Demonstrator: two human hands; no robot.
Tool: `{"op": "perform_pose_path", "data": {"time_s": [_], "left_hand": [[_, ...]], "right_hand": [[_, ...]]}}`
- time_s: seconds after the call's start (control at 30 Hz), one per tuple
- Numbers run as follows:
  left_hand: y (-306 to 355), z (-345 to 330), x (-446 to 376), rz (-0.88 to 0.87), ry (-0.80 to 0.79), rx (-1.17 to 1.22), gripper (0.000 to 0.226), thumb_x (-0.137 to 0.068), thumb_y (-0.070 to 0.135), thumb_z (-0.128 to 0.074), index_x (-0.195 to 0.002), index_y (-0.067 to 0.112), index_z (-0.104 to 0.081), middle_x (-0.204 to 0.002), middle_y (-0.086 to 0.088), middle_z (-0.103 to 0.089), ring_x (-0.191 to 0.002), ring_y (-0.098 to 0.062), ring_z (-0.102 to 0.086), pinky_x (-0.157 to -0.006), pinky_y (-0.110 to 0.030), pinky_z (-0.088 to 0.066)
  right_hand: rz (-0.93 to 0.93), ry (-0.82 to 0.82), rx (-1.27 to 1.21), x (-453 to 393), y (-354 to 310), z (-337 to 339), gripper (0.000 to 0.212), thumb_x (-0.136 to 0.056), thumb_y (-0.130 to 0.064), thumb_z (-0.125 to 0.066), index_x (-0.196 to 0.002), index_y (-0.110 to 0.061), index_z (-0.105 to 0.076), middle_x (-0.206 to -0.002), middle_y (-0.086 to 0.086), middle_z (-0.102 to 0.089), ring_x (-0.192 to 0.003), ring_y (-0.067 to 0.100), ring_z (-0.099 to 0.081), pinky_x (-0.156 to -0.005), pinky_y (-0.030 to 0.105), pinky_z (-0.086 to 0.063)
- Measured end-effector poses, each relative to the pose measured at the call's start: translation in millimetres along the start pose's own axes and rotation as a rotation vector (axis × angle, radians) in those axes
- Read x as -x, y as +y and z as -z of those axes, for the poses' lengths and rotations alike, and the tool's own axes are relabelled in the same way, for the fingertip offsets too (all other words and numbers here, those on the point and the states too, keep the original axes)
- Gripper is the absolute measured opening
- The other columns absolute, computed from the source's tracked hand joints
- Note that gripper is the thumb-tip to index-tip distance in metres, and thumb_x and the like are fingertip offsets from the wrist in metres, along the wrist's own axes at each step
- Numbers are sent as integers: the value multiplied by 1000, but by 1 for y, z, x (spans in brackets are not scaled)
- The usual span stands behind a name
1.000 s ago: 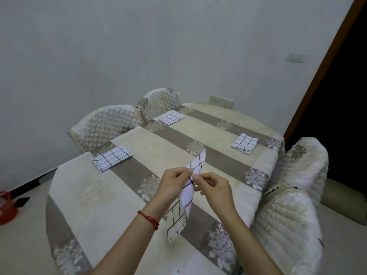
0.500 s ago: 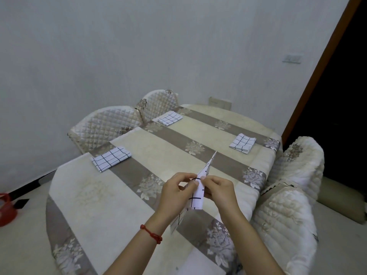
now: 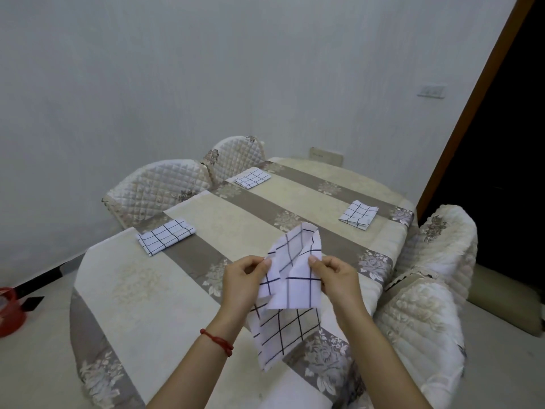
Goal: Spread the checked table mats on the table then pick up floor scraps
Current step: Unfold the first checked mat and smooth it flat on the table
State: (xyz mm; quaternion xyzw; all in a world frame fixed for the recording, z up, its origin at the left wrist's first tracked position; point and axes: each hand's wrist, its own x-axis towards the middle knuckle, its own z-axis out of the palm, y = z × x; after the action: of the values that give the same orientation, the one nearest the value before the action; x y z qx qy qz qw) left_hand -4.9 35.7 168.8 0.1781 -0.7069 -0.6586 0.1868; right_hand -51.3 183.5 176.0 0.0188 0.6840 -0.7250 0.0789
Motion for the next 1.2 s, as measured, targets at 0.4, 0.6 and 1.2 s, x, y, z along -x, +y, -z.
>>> {"op": "perform_pose_path", "data": {"time_s": [0.4,0.6,1.2], "left_hand": [[20,33,-24,7,76,0,30,-85,16,-62,-56,10,-59,-58,-4,-55,-59,-14,-46,-50,-15,-39],[33,9,-15,105,56,161,23,-86,17,-62,-75,-2,-67,-74,-14,-64,-71,-20,-56,-63,-28,-47],[32,-8,9,39,-123,111,17,-84,29,-62,-96,18,-69,-83,6,-72,-80,-7,-68,-60,-20,-54]], "right_hand": [[387,331,897,-20,-14,30,34,-85,-23,-61,-119,-16,-57,-128,5,-55,-122,25,-45,-102,40,-29],[493,-17,515,15,-13,-16,11,-86,-31,-61,-91,-23,-65,-97,-13,-58,-91,-5,-52,-82,17,-34],[234,-22,169,9,-29,-26,18,-83,-12,-61,-66,-8,-66,-57,-3,-60,-51,3,-52,-55,16,-44]]}}
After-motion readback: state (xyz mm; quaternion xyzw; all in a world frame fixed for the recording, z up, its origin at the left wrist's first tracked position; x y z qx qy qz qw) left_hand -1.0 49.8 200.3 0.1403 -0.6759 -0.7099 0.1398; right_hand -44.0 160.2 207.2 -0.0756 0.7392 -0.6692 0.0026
